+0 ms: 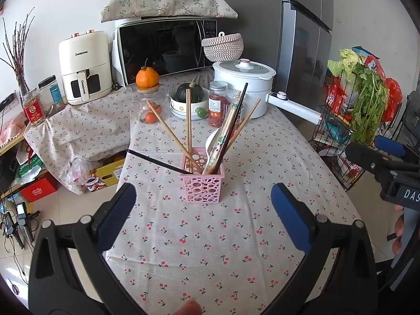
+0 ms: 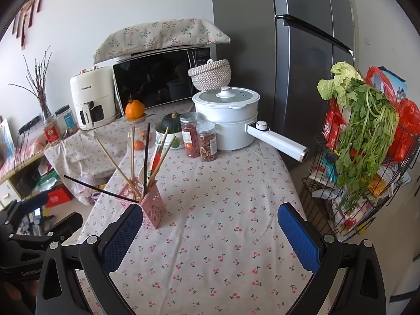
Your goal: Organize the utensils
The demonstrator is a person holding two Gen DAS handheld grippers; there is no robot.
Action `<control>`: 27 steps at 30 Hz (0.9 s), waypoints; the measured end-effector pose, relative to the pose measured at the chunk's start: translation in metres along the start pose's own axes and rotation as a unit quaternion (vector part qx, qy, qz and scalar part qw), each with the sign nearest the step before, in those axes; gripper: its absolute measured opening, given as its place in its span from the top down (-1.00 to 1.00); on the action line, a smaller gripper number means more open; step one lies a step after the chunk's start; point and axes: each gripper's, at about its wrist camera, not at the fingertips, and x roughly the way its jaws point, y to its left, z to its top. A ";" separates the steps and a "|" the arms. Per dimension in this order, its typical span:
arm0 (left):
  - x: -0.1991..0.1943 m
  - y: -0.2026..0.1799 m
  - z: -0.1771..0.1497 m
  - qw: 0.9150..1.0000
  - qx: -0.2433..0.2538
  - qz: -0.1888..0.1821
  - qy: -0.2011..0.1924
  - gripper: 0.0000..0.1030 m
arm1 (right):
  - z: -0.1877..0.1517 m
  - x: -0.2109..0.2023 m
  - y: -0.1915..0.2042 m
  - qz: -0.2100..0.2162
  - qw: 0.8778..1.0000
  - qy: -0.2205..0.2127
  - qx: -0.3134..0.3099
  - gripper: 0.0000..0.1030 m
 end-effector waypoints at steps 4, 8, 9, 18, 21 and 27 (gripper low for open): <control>0.000 0.000 0.000 1.000 0.000 0.000 0.000 -0.98 | 0.000 0.001 0.001 0.000 1.000 0.002 -0.001 -1.00; 0.000 0.000 0.000 1.000 0.000 0.001 -0.001 -0.98 | 0.000 0.001 0.001 0.000 1.000 0.001 0.001 -1.00; -0.001 0.001 -0.001 1.000 0.000 0.001 -0.002 -0.98 | -0.001 0.001 0.000 0.000 1.000 0.000 0.001 -1.00; -0.001 0.003 0.001 1.000 0.002 0.002 -0.001 -0.98 | -0.001 0.001 -0.001 -0.002 1.000 -0.001 0.001 -1.00; 0.000 0.003 0.000 1.000 -0.001 0.003 -0.001 -0.98 | -0.001 0.001 -0.001 -0.001 1.000 0.000 0.001 -1.00; 0.000 0.004 0.002 1.000 -0.003 0.006 -0.004 -0.98 | -0.001 0.000 -0.002 -0.001 1.000 0.000 0.002 -1.00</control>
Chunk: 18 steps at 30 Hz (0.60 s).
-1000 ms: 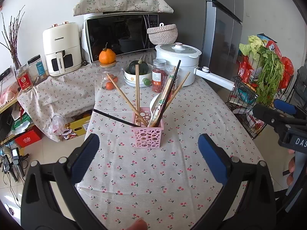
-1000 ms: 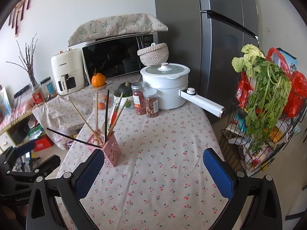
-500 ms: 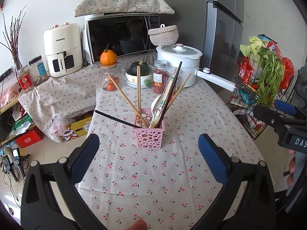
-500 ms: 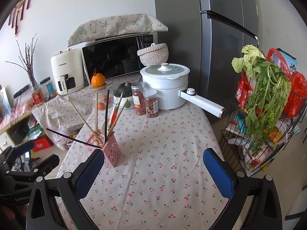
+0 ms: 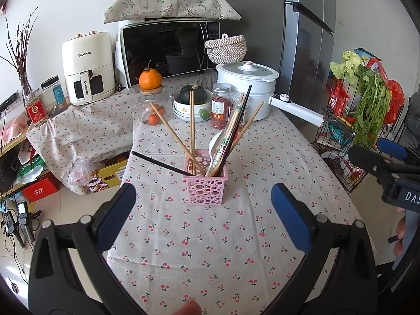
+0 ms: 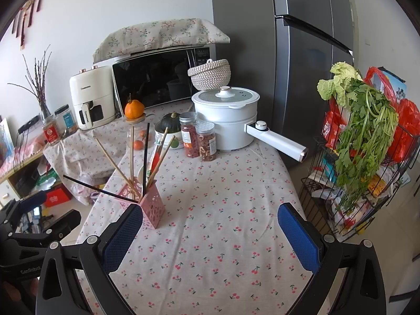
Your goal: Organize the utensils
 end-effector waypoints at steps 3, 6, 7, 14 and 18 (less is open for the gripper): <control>0.001 -0.002 0.000 1.000 0.005 0.001 0.001 -0.98 | 0.000 -0.001 0.000 -0.001 1.000 0.000 0.000 -1.00; 0.000 -0.003 0.000 1.000 0.011 0.001 0.000 -0.98 | 0.000 -0.001 -0.001 -0.002 1.000 0.000 0.001 -1.00; 0.000 -0.004 0.000 1.000 0.012 0.001 0.000 -0.98 | 0.001 -0.001 -0.002 -0.002 1.000 0.000 0.002 -1.00; -0.001 -0.004 0.000 1.000 0.012 0.002 0.000 -0.98 | 0.001 0.000 -0.001 -0.004 1.000 0.001 0.000 -1.00; 0.000 -0.004 0.000 1.000 0.012 0.001 0.000 -0.98 | 0.000 0.002 -0.001 -0.004 1.000 0.003 -0.002 -1.00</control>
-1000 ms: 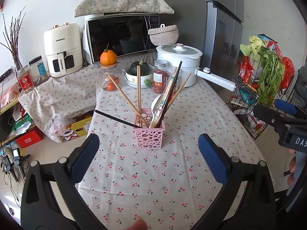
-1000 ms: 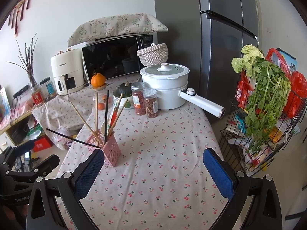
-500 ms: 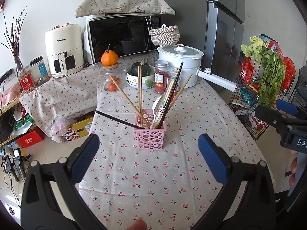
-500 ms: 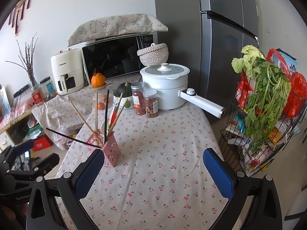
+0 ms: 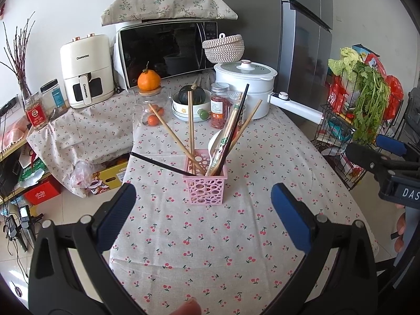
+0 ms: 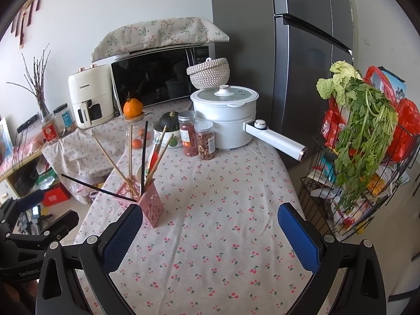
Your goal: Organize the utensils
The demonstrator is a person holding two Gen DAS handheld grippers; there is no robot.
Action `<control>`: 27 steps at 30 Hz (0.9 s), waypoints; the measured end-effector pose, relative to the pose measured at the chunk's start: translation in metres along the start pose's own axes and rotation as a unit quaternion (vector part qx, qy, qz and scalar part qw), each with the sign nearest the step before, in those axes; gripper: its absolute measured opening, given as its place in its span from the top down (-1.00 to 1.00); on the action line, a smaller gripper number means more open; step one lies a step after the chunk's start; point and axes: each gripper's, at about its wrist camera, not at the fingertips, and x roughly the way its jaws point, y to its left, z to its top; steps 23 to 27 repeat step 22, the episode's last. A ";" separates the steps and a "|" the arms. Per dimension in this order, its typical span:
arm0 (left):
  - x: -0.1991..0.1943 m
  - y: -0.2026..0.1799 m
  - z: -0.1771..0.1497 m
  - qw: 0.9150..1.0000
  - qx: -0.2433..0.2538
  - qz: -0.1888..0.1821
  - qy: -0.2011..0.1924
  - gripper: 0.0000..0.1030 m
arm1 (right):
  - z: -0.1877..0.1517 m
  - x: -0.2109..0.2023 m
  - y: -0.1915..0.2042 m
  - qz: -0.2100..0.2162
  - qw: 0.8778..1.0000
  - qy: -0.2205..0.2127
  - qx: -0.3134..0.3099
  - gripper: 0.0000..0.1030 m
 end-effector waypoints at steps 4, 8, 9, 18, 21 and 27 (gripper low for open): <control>0.000 0.000 -0.001 1.000 -0.001 -0.002 0.002 -0.98 | -0.001 0.002 0.000 -0.001 1.000 0.003 -0.001 -1.00; 0.001 0.000 -0.001 1.000 -0.002 -0.002 0.002 -0.98 | -0.001 0.002 0.000 -0.001 1.000 0.003 -0.001 -1.00; 0.001 0.000 -0.001 1.000 -0.002 -0.003 0.002 -0.98 | -0.001 0.002 0.000 -0.001 1.000 0.003 -0.001 -1.00; 0.003 -0.003 -0.004 1.000 0.003 -0.007 0.008 -0.98 | -0.001 0.002 0.000 -0.001 1.000 0.004 -0.002 -1.00; 0.003 -0.004 -0.004 1.000 0.004 -0.009 0.008 -0.98 | -0.001 0.002 0.000 -0.001 1.000 0.004 -0.001 -1.00; 0.003 -0.004 -0.004 1.000 0.004 -0.010 0.008 -0.98 | -0.001 0.002 0.000 -0.001 1.000 0.004 -0.001 -1.00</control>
